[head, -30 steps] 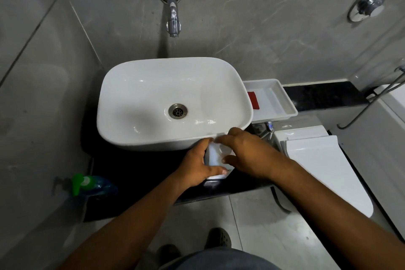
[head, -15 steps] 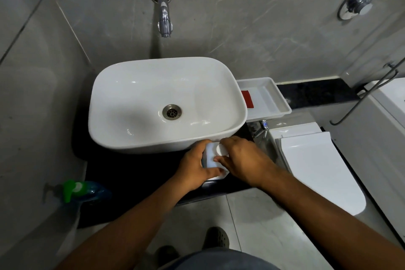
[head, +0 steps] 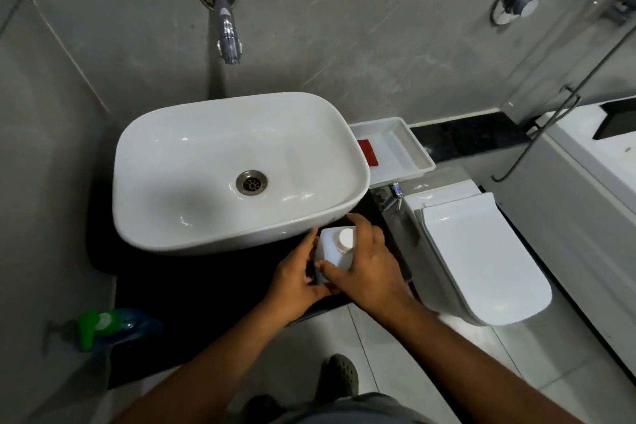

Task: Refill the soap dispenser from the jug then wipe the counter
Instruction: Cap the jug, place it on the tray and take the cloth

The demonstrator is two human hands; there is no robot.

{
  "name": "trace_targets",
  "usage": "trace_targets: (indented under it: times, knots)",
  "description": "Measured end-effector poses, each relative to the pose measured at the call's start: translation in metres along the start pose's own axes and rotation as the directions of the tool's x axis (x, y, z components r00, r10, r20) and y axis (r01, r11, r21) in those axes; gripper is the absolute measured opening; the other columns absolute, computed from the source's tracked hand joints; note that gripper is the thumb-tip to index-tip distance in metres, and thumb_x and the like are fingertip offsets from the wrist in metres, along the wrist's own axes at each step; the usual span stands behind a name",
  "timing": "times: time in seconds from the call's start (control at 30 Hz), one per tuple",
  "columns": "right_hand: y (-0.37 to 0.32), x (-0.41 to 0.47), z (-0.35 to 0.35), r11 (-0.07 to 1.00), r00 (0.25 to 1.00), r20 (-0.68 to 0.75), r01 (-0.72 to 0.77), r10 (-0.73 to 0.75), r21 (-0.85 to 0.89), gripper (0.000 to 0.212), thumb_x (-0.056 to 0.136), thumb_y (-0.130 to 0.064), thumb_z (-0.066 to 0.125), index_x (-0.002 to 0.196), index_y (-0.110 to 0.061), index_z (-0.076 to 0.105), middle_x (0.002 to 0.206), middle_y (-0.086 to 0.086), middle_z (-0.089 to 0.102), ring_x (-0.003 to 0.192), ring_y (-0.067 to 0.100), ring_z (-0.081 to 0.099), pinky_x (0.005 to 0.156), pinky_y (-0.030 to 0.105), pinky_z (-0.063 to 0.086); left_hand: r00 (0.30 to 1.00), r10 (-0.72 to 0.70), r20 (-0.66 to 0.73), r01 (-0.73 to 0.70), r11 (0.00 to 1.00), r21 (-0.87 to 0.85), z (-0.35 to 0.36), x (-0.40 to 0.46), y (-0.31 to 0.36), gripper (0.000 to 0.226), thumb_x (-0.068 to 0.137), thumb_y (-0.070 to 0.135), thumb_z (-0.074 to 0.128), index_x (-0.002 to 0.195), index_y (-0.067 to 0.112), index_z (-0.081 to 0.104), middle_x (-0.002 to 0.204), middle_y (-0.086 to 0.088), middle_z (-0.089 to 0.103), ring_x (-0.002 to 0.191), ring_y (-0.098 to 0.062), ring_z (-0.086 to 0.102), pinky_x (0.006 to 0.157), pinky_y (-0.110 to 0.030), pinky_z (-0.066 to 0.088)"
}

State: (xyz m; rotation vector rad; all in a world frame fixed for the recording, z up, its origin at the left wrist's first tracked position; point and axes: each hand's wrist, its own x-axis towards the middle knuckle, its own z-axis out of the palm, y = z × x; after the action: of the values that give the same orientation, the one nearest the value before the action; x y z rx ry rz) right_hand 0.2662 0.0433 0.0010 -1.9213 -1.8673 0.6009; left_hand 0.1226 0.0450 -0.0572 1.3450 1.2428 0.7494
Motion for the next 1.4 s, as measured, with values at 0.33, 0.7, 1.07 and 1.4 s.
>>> trace_targets:
  times: [0.33, 0.7, 1.07, 1.4]
  knots:
    - [0.088, 0.022, -0.051, 0.927, 0.927, -0.231, -0.218, 0.294, 0.306, 0.066, 0.051, -0.048, 0.069, 0.105, -0.039, 0.033, 0.094, -0.005, 0.054, 0.078, 0.018, 0.051, 0.069, 0.026, 0.039, 0.990, 0.092, 0.110, -0.141, 0.752, 0.644, 0.032, 0.012, -0.007, 0.067, 0.086, 0.039, 0.063, 0.144, 0.025, 0.034, 0.153, -0.001, 0.033, 0.141, -0.020, 0.030, 0.115, -0.029, 0.027]
    - [0.208, 0.145, -0.134, 0.959, 0.949, -0.222, -0.175, 0.224, 0.222, 0.069, 0.054, -0.048, 0.068, 0.111, -0.032, 0.032, 0.095, -0.003, 0.053, 0.078, 0.021, 0.052, 0.069, 0.029, 0.039, 0.985, 0.109, 0.133, -0.164, 0.359, 0.919, 0.138, 0.205, 0.026, 0.094, 0.081, 0.070, 0.043, 0.150, 0.015, 0.010, 0.160, -0.014, 0.003, 0.148, -0.031, -0.004, 0.119, -0.049, 0.002]
    - [0.266, 0.347, -0.128, 0.966, 0.978, -0.170, -0.080, 0.124, 0.245, 0.070, 0.063, -0.035, 0.079, 0.117, -0.020, 0.036, 0.104, 0.001, 0.053, 0.087, 0.022, 0.052, 0.075, 0.032, 0.043, 0.997, 0.075, -0.035, 0.007, 0.346, 0.938, 0.146, 0.279, 0.005, 0.114, 0.067, 0.092, 0.010, 0.150, 0.016, -0.002, 0.158, -0.010, -0.017, 0.144, -0.026, -0.023, 0.118, -0.046, -0.011]
    - [0.261, 0.480, -0.075, 0.972, 0.993, -0.088, -0.059, 0.081, 0.228, 0.067, 0.070, -0.027, 0.078, 0.121, -0.013, 0.036, 0.117, 0.015, 0.053, 0.089, 0.023, 0.050, 0.075, 0.031, 0.041, 0.980, 0.145, -0.134, 0.051, 0.473, 0.879, 0.147, 0.281, 0.004, 0.108, 0.073, 0.084, 0.035, 0.150, 0.012, 0.013, 0.159, -0.013, 0.004, 0.147, -0.032, 0.001, 0.118, -0.051, 0.007]
